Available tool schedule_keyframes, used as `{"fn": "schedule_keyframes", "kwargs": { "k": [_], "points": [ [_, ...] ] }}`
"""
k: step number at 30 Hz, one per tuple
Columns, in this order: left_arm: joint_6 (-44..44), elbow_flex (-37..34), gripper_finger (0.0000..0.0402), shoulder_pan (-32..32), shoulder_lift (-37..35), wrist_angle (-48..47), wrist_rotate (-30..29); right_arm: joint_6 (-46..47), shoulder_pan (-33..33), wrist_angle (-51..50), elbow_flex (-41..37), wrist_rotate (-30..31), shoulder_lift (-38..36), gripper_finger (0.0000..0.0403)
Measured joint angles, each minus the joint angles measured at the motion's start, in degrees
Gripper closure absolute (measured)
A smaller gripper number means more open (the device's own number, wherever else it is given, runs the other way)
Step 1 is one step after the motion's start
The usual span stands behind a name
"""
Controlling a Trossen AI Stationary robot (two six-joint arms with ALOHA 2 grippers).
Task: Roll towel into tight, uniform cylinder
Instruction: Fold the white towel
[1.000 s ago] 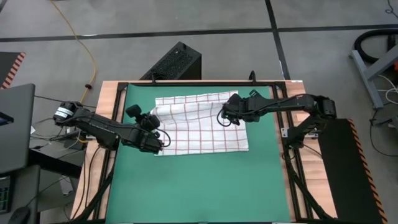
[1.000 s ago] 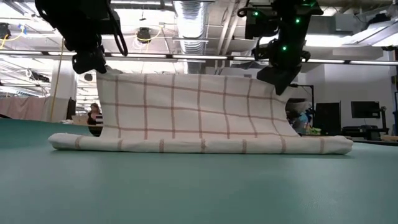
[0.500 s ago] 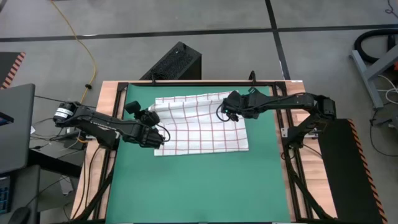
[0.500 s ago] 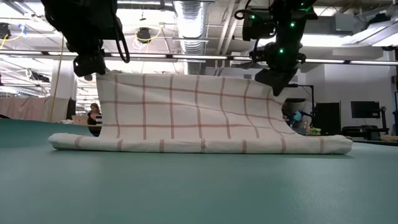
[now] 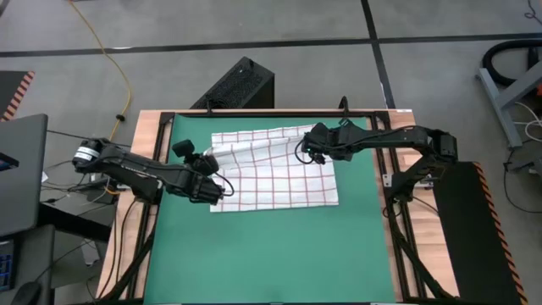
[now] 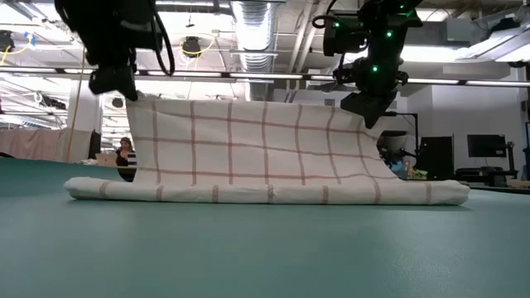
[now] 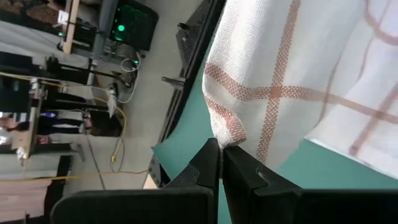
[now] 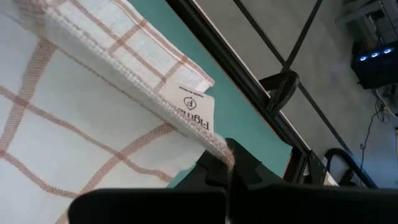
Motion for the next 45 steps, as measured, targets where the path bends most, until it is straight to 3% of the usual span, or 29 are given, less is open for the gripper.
{"fn": "schedule_keyframes", "kwargs": {
  "k": [9,17,30,37,45],
  "points": [
    [-3.6,5.7,0.0401,-1.0,0.0,-7.9,0.1,0.0,0.0,0.1,0.0,0.0,0.0,0.0395],
    [-3.3,-0.3,0.0401,0.9,0.0,-4.2,1.4,-1.3,0.0,0.7,0.0,0.0,0.0,0.0395],
    [1.8,-7.4,0.0401,5.1,0.0,4.2,-4.2,-5.1,-1.7,2.9,0.0,0.0,0.0,0.0395],
    [1.0,1.3,0.0401,-2.7,0.0,2.2,1.0,-3.7,5.6,-2.6,4.3,1.2,-0.1,0.0395],
    [-10.1,16.2,0.0401,-15.4,0.0,-6.9,7.4,9.3,18.4,-18.4,14.6,3.6,-0.1,0.0395]
  ]
}}
